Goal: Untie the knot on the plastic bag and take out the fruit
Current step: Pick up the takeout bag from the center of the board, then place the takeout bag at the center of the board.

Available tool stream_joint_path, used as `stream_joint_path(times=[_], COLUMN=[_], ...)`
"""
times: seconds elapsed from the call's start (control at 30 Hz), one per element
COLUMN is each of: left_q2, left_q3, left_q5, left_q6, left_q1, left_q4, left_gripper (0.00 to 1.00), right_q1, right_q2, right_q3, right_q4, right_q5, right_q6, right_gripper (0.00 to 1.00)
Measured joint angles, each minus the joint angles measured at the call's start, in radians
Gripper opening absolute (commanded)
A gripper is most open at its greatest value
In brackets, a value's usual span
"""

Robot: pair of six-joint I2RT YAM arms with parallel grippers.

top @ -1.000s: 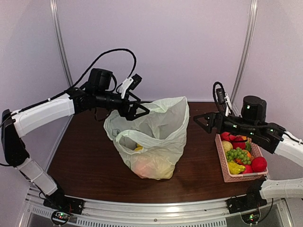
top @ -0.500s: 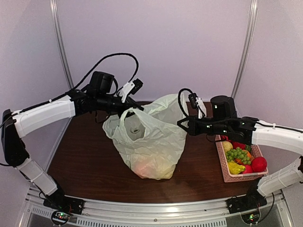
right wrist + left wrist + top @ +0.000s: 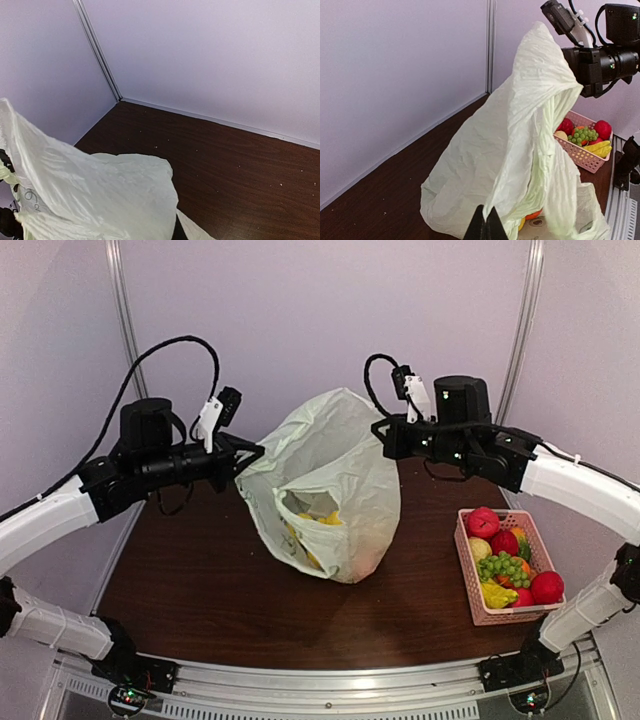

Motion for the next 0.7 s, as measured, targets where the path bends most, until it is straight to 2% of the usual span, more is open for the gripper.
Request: stream_joint_path(times=[0.17, 0.3, 0.47, 0.63, 0.7], left_q2=[-0.063, -0.053, -0.037, -0.036, -0.037], left_q3=[-0.088, -0.134, -0.135, -0.135, -0.137], left_q5=[-0.002, -0.011, -0.010, -0.012, -0.018], left_q6=[-0.027, -0.042, -0.054, -0.062, -0.064], left_q1=[0.000, 0.000, 0.000, 0.000, 0.000], left_q4=[0.041, 0.034, 0.032, 0.037, 0.041], left_gripper=[0.00, 0.00, 0.00, 0.00, 0.00], right_q1=[0.000, 0.000, 0.041, 0.137, 0.172], right_q2=[-0.002, -0.012, -0.072, -0.151, -0.137], right_q3=[-0.020, -0.073, -0.086, -0.039, 0.006], right_q4=[-0.018, -0.045, -0.090, -0.096, -0.094], right_q5=[0.041, 0.054, 0.092, 0.121, 0.121], right_q6=[-0.013, -0.012, -0.031, -0.068, -0.087], right_gripper=[0.50, 0.71, 0.76, 0.70, 0.71])
